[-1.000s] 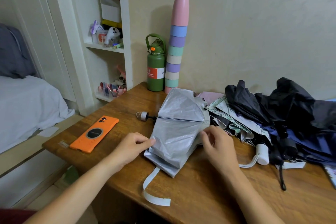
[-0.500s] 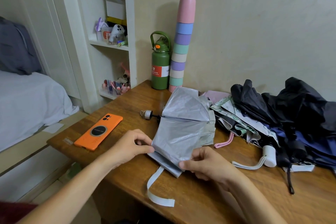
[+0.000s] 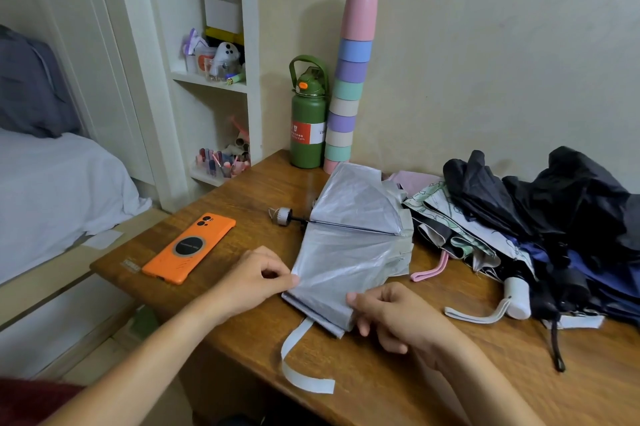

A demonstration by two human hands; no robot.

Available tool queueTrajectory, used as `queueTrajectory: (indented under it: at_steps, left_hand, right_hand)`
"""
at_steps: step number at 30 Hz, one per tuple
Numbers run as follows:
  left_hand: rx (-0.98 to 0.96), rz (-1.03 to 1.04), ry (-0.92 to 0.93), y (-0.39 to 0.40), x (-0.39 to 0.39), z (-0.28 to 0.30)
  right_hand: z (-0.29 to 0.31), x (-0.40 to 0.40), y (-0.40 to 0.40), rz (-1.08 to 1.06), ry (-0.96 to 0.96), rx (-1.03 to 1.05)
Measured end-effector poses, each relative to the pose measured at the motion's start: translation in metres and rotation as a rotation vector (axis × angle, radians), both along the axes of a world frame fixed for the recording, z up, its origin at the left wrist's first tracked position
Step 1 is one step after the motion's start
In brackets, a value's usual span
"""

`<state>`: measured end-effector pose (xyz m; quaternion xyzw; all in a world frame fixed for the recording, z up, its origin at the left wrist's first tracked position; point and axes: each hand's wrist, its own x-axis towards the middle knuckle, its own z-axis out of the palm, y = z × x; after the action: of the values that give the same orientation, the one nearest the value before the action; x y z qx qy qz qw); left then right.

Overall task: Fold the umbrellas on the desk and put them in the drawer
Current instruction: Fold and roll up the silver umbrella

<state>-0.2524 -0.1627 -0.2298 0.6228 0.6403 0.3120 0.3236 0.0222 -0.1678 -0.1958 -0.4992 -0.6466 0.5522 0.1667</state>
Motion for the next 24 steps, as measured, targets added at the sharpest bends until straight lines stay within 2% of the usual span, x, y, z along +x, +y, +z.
queueTrajectory:
  at_steps: [3,5,10,12,18,21,24]
  left_hand:
    - [-0.001,0.025,0.016,0.000,0.001,-0.001]
    - [0.003,0.051,0.020,-0.001,0.003,-0.002]
    - [-0.019,0.111,0.234,0.000,0.011,-0.001]
    - [-0.040,0.119,0.271,0.001,0.012,0.001]
    - [-0.094,0.073,0.108,0.001,-0.002,0.001]
    - [-0.140,0.068,0.063,-0.001,-0.003,0.004]
    - [-0.177,0.072,-0.057,-0.004,0.000,0.012]
  right_hand:
    - [0.001,-0.002,0.002,-0.120,0.049,0.007]
    - [0.002,-0.001,0.002,-0.126,0.069,-0.008]
    - [0.000,-0.004,-0.003,-0.124,-0.109,-0.016]
    - [-0.003,-0.005,-0.003,-0.127,-0.117,-0.017]
    - [0.000,-0.002,-0.002,-0.009,0.049,-0.133]
    - [-0.002,-0.005,-0.005,0.056,0.029,-0.103]
    - [-0.006,-0.009,-0.005,0.051,-0.018,-0.051]
